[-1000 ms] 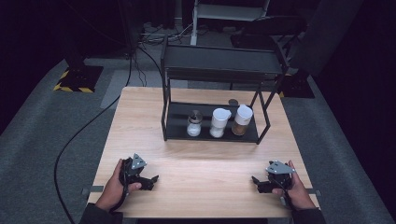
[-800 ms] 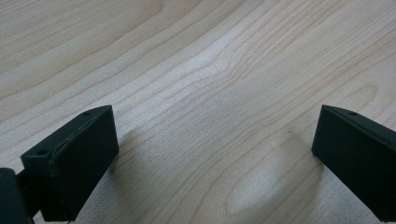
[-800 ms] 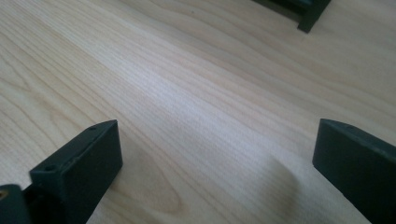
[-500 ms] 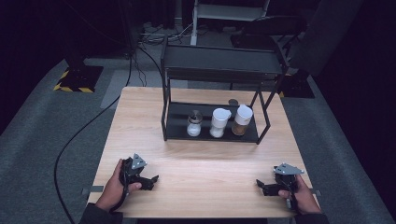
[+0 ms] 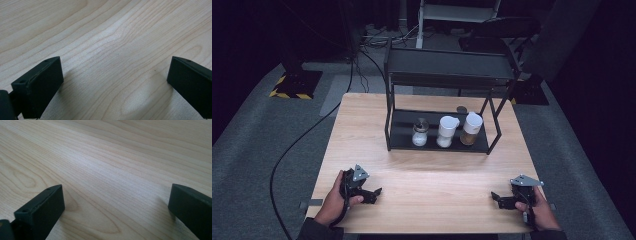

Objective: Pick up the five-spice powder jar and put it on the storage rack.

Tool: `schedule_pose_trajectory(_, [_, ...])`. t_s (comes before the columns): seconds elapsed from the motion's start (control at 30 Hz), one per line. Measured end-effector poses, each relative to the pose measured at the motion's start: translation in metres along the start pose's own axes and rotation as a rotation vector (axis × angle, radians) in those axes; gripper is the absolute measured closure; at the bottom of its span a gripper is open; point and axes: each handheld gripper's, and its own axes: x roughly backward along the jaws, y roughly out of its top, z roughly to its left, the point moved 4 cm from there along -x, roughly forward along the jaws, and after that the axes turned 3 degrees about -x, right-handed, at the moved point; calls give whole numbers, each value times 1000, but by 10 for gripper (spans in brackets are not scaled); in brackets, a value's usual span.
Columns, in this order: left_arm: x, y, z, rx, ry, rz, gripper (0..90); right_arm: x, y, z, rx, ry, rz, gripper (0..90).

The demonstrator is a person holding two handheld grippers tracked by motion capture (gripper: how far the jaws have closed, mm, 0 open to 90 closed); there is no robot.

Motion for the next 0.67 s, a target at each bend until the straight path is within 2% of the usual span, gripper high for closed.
schedule_pose_trajectory(0.67, [0, 0, 0, 0, 0, -1, 3, -2, 1, -1, -6, -3, 0, 0])
